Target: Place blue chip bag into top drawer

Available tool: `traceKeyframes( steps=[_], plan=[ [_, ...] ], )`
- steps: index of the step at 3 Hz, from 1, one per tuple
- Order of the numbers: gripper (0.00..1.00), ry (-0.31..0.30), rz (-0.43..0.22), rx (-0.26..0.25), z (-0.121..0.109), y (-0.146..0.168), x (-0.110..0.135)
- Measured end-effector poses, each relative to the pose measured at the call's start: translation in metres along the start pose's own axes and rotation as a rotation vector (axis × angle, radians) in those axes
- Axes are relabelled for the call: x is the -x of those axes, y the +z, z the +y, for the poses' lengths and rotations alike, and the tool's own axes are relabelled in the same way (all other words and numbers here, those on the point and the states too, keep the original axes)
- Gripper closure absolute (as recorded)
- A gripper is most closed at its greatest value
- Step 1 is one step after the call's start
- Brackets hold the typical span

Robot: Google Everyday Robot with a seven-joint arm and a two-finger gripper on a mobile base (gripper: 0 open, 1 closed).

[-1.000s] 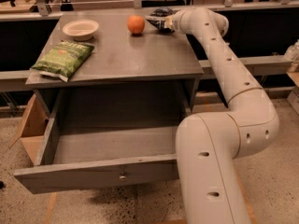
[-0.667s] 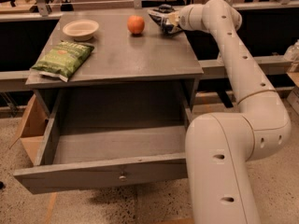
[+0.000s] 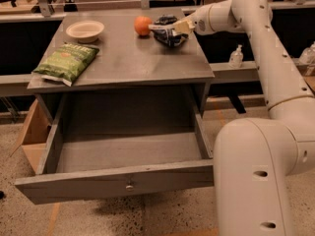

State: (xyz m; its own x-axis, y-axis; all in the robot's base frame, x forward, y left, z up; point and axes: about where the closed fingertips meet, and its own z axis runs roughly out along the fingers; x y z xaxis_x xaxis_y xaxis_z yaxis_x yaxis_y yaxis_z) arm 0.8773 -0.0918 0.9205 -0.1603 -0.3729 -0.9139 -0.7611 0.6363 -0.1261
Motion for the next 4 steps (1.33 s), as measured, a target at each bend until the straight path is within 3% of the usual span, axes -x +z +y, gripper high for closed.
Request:
traceKeyframes(
  steps=[1, 3, 4],
  plan=[
    [1.00, -0.055, 0.026, 0.139, 0.039, -0.026, 0.001],
    [1.00, -0.070, 0.054, 0.187, 0.054, -0.024, -0.002],
    [1.00, -0.098, 0.053, 0.251, 0.081, -0.037, 0.010]
  ],
)
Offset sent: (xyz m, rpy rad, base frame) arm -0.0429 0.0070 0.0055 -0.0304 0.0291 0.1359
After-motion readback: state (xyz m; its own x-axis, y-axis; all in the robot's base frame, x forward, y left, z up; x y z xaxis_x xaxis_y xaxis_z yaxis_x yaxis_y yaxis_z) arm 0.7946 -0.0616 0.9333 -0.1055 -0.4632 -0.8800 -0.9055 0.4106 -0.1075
